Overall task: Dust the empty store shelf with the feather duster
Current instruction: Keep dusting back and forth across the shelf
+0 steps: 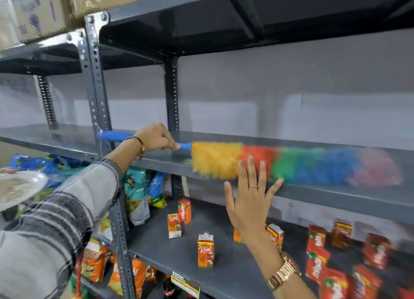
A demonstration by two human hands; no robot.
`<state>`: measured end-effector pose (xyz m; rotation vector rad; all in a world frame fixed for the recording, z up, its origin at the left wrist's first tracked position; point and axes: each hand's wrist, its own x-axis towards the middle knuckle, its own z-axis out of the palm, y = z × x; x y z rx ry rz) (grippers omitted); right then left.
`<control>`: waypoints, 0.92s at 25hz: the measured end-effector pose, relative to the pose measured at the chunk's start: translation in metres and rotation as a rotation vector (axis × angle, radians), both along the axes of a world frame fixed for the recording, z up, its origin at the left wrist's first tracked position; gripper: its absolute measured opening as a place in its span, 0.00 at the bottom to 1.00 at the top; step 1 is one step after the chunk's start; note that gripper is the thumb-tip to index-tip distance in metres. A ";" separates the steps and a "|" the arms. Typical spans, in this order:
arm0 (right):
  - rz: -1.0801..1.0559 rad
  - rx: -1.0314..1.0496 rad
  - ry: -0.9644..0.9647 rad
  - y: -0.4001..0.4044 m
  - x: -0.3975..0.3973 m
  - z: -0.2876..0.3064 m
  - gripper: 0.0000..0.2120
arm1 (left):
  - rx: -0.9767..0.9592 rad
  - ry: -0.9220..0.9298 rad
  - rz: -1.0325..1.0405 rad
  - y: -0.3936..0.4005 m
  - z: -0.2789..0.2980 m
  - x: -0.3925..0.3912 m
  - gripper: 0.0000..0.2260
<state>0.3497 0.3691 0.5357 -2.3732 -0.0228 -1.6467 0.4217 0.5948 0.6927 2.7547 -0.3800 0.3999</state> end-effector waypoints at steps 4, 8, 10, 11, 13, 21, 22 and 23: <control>-0.074 0.052 -0.033 -0.033 -0.014 0.003 0.25 | 0.037 -0.253 -0.046 -0.059 0.005 0.011 0.15; -0.158 0.117 -0.075 -0.074 -0.031 0.006 0.26 | -0.035 0.023 -0.287 -0.102 0.002 0.014 0.08; -0.216 0.115 -0.069 -0.092 -0.037 0.006 0.26 | 0.040 -0.044 -0.241 -0.126 -0.004 0.020 0.11; -0.251 0.112 -0.057 -0.099 -0.041 0.005 0.26 | 0.074 -0.166 -0.187 -0.143 -0.003 0.020 0.14; -0.304 0.122 -0.039 -0.116 -0.049 0.002 0.26 | 0.059 -0.345 -0.163 -0.177 0.000 0.013 0.17; -0.484 0.115 -0.003 -0.178 -0.088 0.000 0.28 | 0.047 -0.224 -0.347 -0.270 -0.011 0.003 0.19; -0.507 0.118 0.000 -0.184 -0.092 0.000 0.28 | 0.032 -0.271 -0.339 -0.283 -0.007 -0.005 0.19; -0.531 0.124 -0.004 -0.191 -0.097 0.000 0.28 | 0.015 -0.275 -0.364 -0.296 -0.005 -0.010 0.19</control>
